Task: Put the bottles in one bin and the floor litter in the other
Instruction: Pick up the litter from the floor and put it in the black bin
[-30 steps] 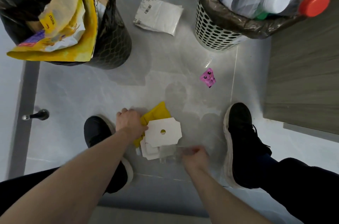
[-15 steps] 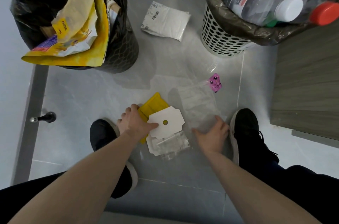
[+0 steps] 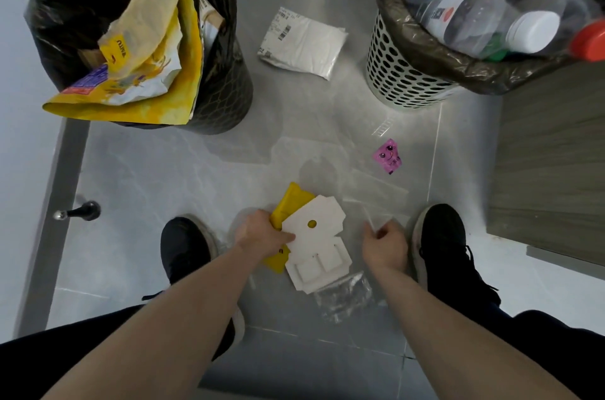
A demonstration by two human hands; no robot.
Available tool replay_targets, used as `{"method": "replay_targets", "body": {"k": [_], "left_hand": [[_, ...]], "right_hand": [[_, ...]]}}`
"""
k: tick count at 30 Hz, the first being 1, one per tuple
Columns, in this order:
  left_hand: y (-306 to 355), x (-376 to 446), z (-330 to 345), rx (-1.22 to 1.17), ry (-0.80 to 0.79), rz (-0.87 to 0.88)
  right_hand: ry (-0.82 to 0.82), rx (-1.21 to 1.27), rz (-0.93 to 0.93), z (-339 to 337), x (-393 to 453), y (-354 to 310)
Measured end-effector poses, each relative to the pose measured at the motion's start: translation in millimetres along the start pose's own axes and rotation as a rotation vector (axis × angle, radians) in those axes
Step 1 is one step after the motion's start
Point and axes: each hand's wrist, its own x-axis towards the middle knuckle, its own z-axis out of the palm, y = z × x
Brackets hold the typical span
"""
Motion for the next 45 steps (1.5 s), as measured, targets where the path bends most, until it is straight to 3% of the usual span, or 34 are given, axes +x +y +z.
{"method": "replay_targets", "body": {"k": [4, 10, 14, 19, 28, 35, 38, 45], "left_hand": [[6.4, 10.5, -38.1, -0.116, 0.088, 0.019], [23.8, 11.2, -79.9, -0.119, 0.25, 0.125], [40.9, 20.1, -97.6, 0.079, 0.335, 0.349], [71.9, 43.6, -123.7, 0.287, 0.38, 0.543], [162.4, 100.8, -156.0, 0.485, 0.425, 0.573], [194.6, 142.2, -151.5, 0.558, 0.39, 0.537], [196.9, 149.6, -151.2, 0.578, 0.354, 0.558], [182.0, 128.9, -128.8, 0.65, 0.437, 0.542]], "right_hand": [[0.117, 0.199, -0.119, -12.8, -35.8, 21.9], [-0.113, -0.136, -0.135, 6.1, -74.8, 66.2], [-0.118, -0.315, 0.018, 16.4, -75.4, 77.1], [-0.091, -0.211, 0.041, 10.8, -48.3, 83.2], [0.173, 0.07, -0.228, -36.7, 46.5, -41.8], [0.081, -0.093, -0.332, -40.9, 88.1, -67.1], [0.052, -0.054, -0.32, -34.3, 96.7, -67.1], [-0.003, -0.146, -0.286, -32.0, 98.0, -50.7]]}}
